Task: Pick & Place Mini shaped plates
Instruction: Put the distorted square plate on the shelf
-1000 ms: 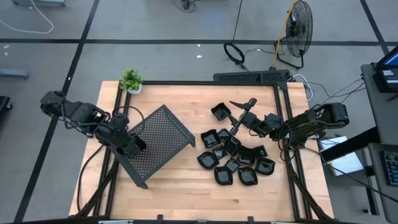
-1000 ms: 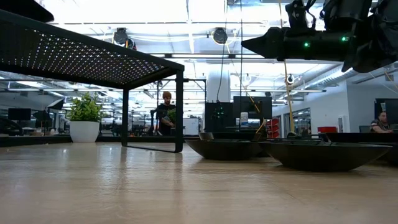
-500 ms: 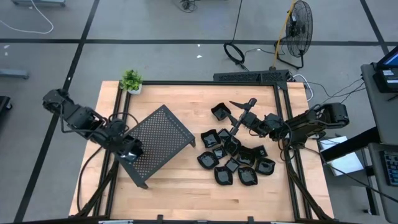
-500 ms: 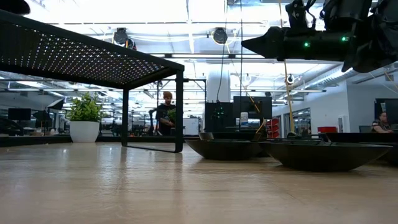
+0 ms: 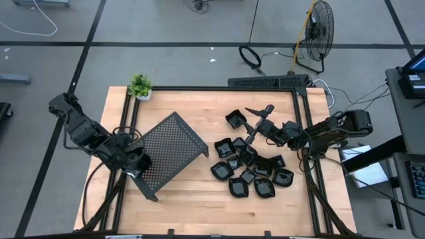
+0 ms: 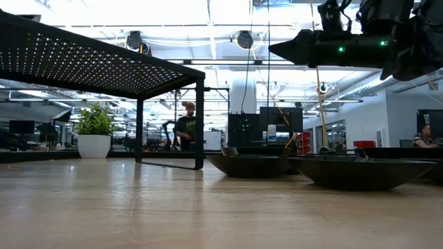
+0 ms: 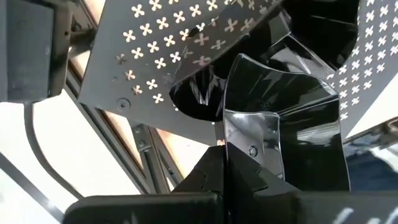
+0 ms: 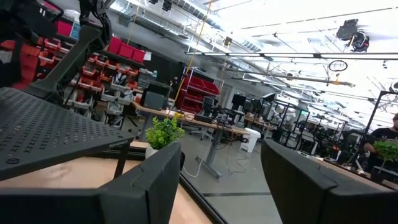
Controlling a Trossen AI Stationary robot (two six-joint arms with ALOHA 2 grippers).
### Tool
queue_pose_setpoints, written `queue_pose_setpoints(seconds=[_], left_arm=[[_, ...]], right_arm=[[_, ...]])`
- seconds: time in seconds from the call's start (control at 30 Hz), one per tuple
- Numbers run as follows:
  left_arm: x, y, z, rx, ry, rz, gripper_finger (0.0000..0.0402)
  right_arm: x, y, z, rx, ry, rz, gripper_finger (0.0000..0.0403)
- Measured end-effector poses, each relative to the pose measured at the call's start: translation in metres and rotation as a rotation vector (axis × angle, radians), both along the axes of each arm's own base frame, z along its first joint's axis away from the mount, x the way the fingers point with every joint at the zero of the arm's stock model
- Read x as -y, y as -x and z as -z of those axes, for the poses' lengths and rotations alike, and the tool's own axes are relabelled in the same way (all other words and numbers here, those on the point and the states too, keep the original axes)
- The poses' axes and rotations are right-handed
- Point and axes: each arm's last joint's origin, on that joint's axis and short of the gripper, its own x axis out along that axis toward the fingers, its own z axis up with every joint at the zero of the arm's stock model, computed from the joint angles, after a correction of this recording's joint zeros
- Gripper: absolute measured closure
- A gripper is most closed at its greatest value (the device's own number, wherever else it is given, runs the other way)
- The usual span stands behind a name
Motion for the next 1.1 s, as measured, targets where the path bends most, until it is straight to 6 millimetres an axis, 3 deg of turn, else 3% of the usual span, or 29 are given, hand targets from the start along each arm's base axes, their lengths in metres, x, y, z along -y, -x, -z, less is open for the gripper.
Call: queue_pose_setpoints(seconds=[0.3,0.63,0.87,1.0,1.1], left_arm=[[0.001,-0.001,0.000,0.015,0.002,0.014,0.0401],[0.009,-0.014,-0.005,0.222,0.008,0.118,0.0401],[0.000,-0.013,-0.024,0.396,-0.216,0.297,0.0401],[-0.011,-0.006,-0.034,0.369,-0.386,0.326,0.0401],[-0.012,-0.006,-0.031,0.380,-0.458,0.501,0.0401]], right_arm=[[0.000,0.000,0.000,0.000,0.000,0.000,0.0192],[0.000,0.000,0.000,0.001,0.000,0.000,0.0192],[0.000,0.000,0.000,0.001,0.000,-0.001,0.0193],[0.000,0.000,0.000,0.001,0.000,0.000,0.0193],[0.000,0.000,0.000,0.001,0.000,0.000,0.0193]])
